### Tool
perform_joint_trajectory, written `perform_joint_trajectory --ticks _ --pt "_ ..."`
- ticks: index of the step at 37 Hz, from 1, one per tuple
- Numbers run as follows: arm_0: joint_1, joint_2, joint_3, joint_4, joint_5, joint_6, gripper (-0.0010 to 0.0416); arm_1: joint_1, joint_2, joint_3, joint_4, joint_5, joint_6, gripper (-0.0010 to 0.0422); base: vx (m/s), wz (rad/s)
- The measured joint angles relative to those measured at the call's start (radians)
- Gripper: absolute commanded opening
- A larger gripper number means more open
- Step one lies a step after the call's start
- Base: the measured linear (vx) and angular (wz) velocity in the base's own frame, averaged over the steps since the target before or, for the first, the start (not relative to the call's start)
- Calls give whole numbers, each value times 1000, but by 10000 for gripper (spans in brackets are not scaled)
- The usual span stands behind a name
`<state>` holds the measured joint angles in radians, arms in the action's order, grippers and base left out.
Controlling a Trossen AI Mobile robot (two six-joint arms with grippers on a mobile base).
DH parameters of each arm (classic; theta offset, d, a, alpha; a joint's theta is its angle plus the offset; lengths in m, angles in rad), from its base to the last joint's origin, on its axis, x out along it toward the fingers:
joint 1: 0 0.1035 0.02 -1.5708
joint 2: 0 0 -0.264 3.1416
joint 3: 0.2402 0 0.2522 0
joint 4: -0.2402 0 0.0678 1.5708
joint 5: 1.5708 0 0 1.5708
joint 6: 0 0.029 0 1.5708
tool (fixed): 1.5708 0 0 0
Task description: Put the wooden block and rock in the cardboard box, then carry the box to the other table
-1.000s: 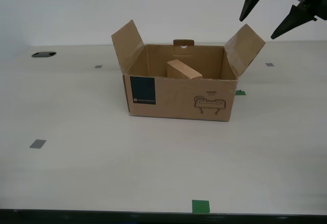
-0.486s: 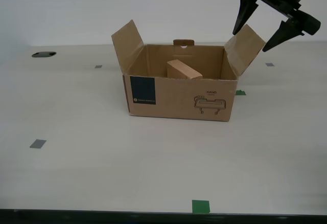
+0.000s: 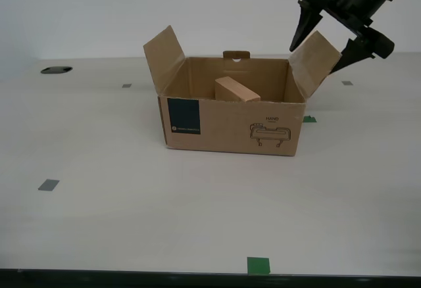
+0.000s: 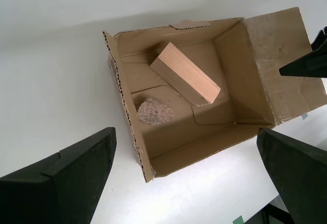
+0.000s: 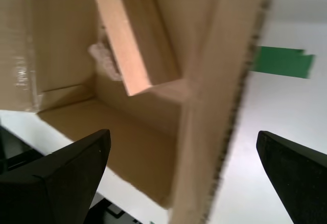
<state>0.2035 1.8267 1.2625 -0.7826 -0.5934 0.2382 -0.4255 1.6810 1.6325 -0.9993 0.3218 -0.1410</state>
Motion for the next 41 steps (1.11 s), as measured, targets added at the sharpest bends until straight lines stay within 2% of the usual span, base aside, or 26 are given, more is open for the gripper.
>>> perform_joint_trajectory --ticks 23,41 --pt "5 0 -2 17 -7 -1 398 0 0 0 3 0 0 375 0 0" --pt "59 0 -3 2 -7 -2 398 0 0 -62 25 0 -6 375 0 0"
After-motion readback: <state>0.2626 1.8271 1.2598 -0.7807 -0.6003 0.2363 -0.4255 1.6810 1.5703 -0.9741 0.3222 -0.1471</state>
